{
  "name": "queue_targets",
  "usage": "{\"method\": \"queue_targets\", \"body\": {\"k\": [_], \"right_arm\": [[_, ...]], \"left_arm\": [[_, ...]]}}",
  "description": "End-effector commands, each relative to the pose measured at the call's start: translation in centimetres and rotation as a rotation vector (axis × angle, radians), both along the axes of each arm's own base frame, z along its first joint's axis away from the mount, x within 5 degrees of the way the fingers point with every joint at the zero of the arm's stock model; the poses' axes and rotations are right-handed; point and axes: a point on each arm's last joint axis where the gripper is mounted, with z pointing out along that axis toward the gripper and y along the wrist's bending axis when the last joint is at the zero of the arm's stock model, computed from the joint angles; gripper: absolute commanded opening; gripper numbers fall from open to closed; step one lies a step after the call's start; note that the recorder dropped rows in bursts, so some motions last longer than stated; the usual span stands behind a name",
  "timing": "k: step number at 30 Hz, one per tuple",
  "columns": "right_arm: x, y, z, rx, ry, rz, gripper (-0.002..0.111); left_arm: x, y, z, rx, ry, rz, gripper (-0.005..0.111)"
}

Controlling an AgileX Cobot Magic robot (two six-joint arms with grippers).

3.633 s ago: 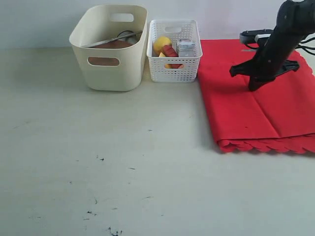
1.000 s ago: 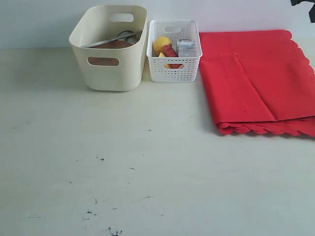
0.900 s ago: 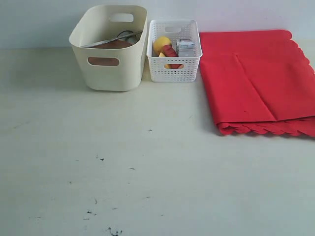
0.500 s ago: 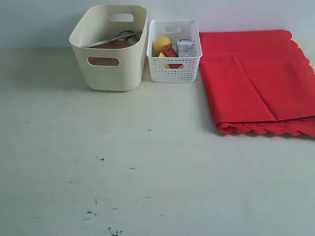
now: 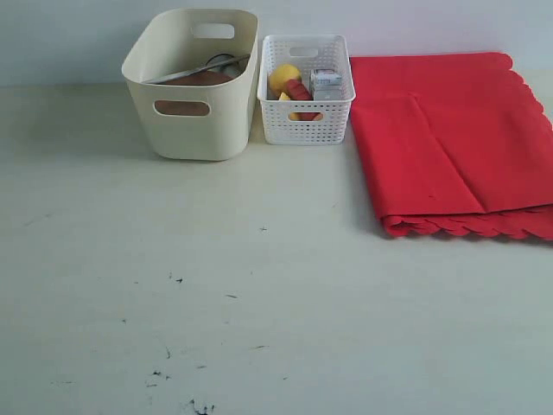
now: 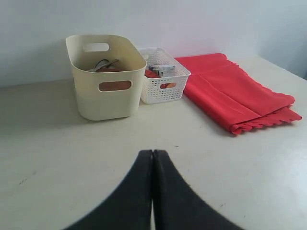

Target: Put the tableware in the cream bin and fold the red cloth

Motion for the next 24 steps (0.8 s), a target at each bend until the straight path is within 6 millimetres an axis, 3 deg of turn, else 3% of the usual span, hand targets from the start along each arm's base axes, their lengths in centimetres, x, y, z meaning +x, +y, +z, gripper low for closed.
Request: {"method": "queue_targets", "body": {"k": [1, 12, 24], "right_arm": [[-1.1, 0.0, -1.8, 0.0, -0.009, 0.005, 0.0], [-2.0, 0.3, -2.9, 0.044, -0.047, 0.027, 0.0], [-2.0, 0.7, -2.9, 0.098, -0.031, 0.062, 0.0]], "left_arm": [[0.1, -0.1, 0.2, -0.015, -0.031, 0.001, 0.0], [1.0, -0.2, 0.7, -0.05, -0.204, 0.023, 0.0], [1.0, -0.2, 0.4, -0.022, -0.18, 0.027, 0.0]]}}
